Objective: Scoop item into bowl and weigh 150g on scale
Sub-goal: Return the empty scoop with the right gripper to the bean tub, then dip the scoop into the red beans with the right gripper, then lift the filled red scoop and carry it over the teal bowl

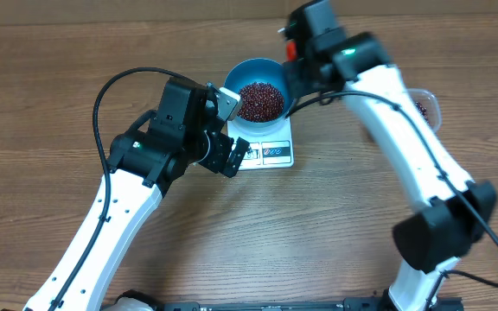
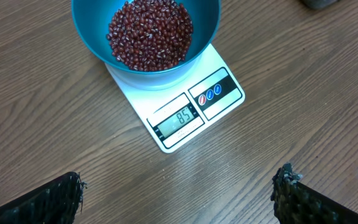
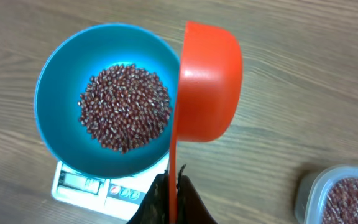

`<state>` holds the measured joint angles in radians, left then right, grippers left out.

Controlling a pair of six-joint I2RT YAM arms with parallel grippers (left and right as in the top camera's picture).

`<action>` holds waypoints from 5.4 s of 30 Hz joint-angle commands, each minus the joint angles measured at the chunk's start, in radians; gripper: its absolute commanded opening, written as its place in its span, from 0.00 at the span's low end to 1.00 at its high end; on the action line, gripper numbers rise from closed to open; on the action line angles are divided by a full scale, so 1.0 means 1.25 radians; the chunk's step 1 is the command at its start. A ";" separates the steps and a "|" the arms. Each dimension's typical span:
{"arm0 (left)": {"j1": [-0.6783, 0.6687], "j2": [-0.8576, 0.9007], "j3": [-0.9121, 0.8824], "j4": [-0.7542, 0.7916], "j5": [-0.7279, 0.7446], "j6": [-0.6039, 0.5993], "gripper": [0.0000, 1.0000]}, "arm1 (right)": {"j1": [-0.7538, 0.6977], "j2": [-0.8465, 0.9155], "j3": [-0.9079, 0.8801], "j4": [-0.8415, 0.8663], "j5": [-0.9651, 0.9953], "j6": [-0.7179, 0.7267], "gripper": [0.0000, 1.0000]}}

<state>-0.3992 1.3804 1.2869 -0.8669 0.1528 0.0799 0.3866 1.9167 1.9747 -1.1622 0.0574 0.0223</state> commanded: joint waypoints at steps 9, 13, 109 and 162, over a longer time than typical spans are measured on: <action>0.000 -0.005 -0.002 0.003 -0.005 -0.010 1.00 | -0.289 -0.100 0.027 -0.198 -0.089 -0.025 0.04; 0.000 -0.005 -0.002 0.003 -0.005 -0.010 1.00 | -0.358 -0.096 0.014 -0.211 -0.089 -0.039 0.04; 0.000 -0.005 -0.002 0.003 -0.005 -0.010 0.99 | -0.512 0.018 -0.411 0.101 -0.420 -0.207 0.04; 0.000 -0.005 -0.002 0.003 -0.005 -0.010 1.00 | -0.794 0.017 -0.410 -0.035 -0.903 -0.337 0.04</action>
<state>-0.3992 1.3804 1.2869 -0.8669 0.1528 0.0799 -0.5812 1.9388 1.4666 -1.1923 -0.9901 -0.3431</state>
